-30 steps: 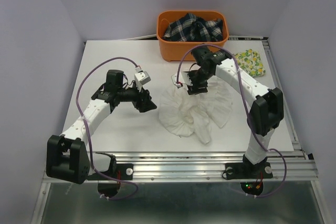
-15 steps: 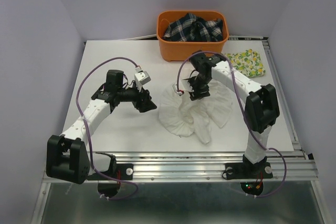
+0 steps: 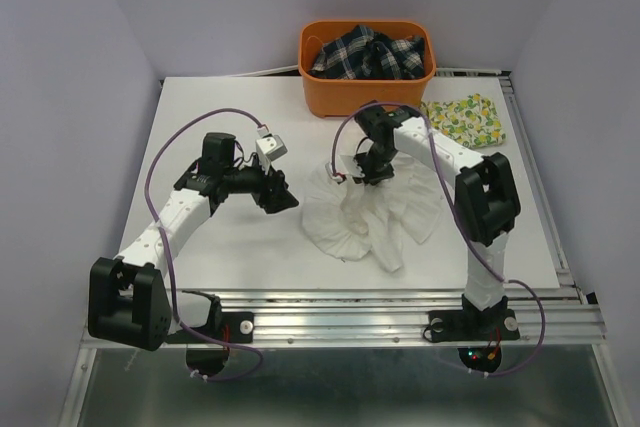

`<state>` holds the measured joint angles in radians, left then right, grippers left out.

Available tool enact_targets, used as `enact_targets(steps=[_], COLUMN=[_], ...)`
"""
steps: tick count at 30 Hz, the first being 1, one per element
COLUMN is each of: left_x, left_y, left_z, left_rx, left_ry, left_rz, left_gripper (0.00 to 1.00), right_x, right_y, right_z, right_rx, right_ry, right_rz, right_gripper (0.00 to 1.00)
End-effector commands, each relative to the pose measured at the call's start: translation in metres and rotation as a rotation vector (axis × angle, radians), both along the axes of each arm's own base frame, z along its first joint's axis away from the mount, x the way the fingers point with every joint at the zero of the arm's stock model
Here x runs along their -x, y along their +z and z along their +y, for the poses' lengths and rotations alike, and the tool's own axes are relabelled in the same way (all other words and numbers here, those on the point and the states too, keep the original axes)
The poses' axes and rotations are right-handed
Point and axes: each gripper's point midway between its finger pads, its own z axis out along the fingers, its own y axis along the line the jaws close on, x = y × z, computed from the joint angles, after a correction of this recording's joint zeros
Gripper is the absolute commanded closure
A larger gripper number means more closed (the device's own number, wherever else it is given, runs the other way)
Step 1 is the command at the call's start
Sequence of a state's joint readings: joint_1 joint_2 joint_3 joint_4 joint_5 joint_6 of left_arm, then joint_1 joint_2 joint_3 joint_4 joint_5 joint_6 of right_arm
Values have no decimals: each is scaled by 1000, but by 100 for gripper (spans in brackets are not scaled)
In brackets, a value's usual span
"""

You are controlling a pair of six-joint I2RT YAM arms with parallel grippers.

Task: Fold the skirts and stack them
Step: Flatten the skirt out

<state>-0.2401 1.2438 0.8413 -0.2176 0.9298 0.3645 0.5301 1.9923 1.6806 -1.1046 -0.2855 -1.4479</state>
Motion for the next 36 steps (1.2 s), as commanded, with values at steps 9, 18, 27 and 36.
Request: enact_targets(steps=[9, 18, 27, 36], left_x=[-32, -50, -38, -23], left_y=[8, -10, -33, -59], left_z=[-26, -58, -89, -114], left_rx=[-57, -139, -172, -211], left_ry=[-76, -209, -364, -471], left_rz=[-274, -390, -437, -440], left_gripper=[25, 22, 19, 22], right_x=[6, 33, 43, 44], right_y=[134, 160, 172, 174], right_z=[11, -22, -33, -32], right_rx=[-217, -203, -212, -223], right_ry=[-122, -146, -179, -191], right_rz=[-190, -304, -339, -338], right_gripper=[99, 99, 99, 99])
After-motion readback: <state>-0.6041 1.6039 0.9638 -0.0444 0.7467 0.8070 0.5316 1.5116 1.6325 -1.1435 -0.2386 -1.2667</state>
